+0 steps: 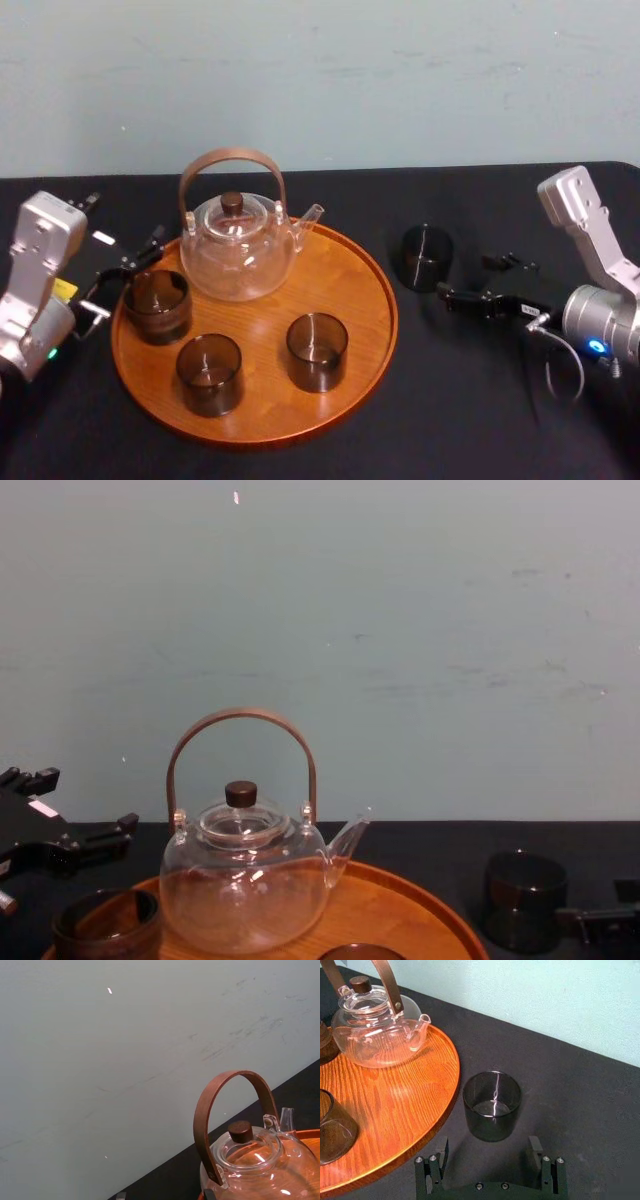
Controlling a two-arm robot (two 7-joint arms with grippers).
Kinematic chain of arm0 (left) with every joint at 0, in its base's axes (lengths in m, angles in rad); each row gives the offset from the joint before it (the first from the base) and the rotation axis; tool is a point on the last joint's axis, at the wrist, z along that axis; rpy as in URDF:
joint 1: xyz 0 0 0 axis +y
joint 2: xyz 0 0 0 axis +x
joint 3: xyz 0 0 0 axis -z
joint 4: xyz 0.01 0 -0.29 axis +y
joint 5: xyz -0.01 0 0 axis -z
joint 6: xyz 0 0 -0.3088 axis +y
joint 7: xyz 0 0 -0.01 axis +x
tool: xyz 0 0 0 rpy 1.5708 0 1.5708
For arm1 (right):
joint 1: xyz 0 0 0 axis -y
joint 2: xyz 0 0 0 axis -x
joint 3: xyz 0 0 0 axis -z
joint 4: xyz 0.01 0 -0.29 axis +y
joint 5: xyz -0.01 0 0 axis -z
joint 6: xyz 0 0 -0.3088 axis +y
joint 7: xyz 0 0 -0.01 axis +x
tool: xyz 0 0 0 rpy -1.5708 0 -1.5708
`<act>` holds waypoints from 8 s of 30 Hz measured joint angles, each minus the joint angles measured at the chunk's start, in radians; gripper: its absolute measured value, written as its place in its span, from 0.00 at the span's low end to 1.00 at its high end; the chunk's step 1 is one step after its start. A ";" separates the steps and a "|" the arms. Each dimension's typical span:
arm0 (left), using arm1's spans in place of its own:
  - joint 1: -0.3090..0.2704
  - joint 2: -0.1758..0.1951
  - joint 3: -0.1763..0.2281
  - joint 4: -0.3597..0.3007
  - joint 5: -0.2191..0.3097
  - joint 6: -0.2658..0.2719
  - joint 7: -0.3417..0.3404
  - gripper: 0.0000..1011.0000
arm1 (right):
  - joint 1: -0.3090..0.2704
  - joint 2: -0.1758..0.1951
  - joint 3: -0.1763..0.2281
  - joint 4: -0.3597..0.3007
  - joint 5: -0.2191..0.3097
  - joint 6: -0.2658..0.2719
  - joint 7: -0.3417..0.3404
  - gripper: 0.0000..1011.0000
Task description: Pick up the glass from the table and place it on the tray.
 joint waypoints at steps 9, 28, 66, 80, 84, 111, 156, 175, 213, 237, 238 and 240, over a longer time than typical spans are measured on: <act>0.000 0.000 0.000 0.000 0.000 0.000 0.000 0.99 | 0.027 -0.028 0.000 0.031 -0.025 0.002 0.011 0.99; 0.000 0.000 0.000 0.000 0.000 0.000 0.000 0.99 | 0.102 -0.106 -0.014 0.126 -0.084 0.007 0.014 0.99; 0.000 0.000 0.000 0.000 0.000 0.000 0.000 0.99 | 0.197 -0.187 -0.039 0.256 -0.158 0.013 0.044 0.99; 0.000 0.000 0.000 0.000 0.000 0.000 0.000 0.99 | 0.196 -0.185 -0.038 0.254 -0.154 0.012 0.044 0.91; 0.000 0.000 0.000 0.000 0.000 0.000 0.000 0.99 | 0.195 -0.185 -0.037 0.254 -0.153 0.012 0.044 0.89; 0.000 0.000 0.000 0.000 0.000 0.000 0.000 0.99 | 0.154 -0.142 -0.008 0.147 -0.118 0.015 0.075 0.89; 0.000 0.000 0.000 0.000 0.000 0.000 0.000 0.99 | 0.290 -0.190 -0.194 0.230 -0.086 -0.085 0.209 0.89; 0.000 0.000 0.000 0.000 0.000 0.000 0.000 0.99 | 0.313 -0.223 -0.212 0.324 -0.115 -0.109 0.210 0.89; 0.000 0.000 0.000 0.000 0.000 0.000 0.000 0.99 | 0.309 -0.229 -0.211 0.338 -0.136 -0.109 0.204 0.99; 0.000 0.000 0.000 0.000 0.000 0.000 0.000 0.99 | 0.285 -0.196 -0.191 0.295 -0.114 -0.096 0.223 0.99; 0.000 0.000 0.000 0.000 0.000 0.000 0.000 0.99 | 0.282 -0.191 -0.189 0.289 -0.112 -0.095 0.224 0.99; 0.000 0.000 0.000 0.000 0.000 0.000 0.000 0.99 | 0.270 -0.175 -0.184 0.268 -0.105 -0.094 0.230 0.99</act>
